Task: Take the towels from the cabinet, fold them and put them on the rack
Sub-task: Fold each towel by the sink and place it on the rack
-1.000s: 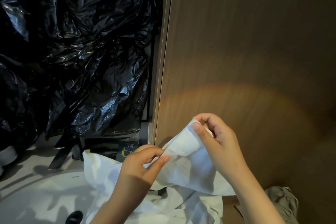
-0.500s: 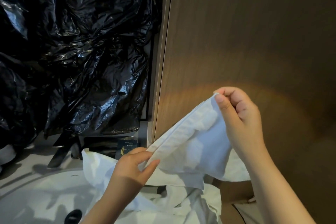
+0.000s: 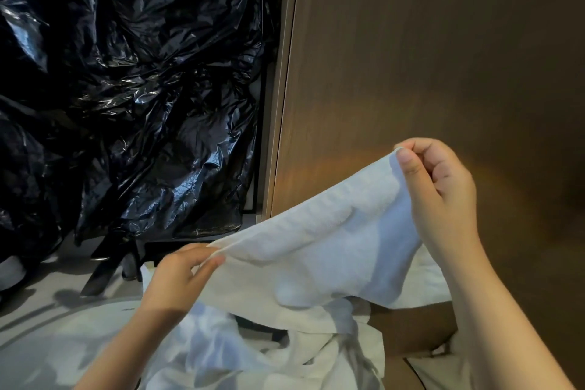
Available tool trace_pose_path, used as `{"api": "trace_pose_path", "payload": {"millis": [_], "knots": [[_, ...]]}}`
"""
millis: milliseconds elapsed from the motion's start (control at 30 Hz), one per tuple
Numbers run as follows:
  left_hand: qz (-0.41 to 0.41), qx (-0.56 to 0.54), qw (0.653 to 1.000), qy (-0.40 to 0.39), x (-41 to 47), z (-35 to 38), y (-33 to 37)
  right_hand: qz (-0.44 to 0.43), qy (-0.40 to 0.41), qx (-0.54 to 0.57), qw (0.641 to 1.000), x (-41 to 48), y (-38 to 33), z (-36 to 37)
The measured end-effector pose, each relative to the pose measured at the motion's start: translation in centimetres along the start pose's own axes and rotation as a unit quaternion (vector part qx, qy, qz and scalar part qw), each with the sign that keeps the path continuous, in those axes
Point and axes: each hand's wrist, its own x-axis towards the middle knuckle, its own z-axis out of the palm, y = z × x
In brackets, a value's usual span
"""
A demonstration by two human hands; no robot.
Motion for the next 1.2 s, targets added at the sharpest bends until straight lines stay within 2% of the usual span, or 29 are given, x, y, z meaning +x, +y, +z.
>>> {"api": "trace_pose_path", "payload": {"millis": [133, 333, 533, 667, 800, 867, 967, 1200], "knots": [[0.020, 0.017, 0.999, 0.045, 1.5, -1.0, 0.3, 0.002, 0.024, -0.010, 1.000, 0.6, 0.1, 0.0], [-0.069, -0.124, 0.975, 0.171, 6.5, -4.4, 3.3, 0.001, 0.089, -0.015, 0.996, 3.5, 0.0, -1.4], [-0.075, -0.249, 0.943, 0.209, 10.6, -6.4, 6.5, -0.003, 0.125, -0.025, 0.992, 5.1, 0.4, -2.6], [-0.032, -0.292, 0.942, 0.160, 11.5, -7.6, 7.8, 0.014, 0.149, -0.035, 0.988, 5.3, 1.6, -3.3], [-0.017, -0.187, 0.980, 0.066, 11.2, -7.4, 6.6, 0.046, 0.132, -0.050, 0.989, 4.8, 3.3, -3.3], [-0.003, -0.100, 0.994, 0.054, 10.9, -7.3, 5.5, 0.064, 0.125, -0.058, 0.988, 4.4, 4.3, -3.2], [0.062, -0.008, 0.997, 0.045, 10.3, -7.6, 5.0, 0.082, 0.122, -0.069, 0.987, 3.9, 5.7, -3.2], [0.074, -0.005, 0.997, -0.011, 9.6, -8.1, 4.1, 0.120, 0.126, -0.100, 0.980, 3.5, 7.9, -3.0]]}}
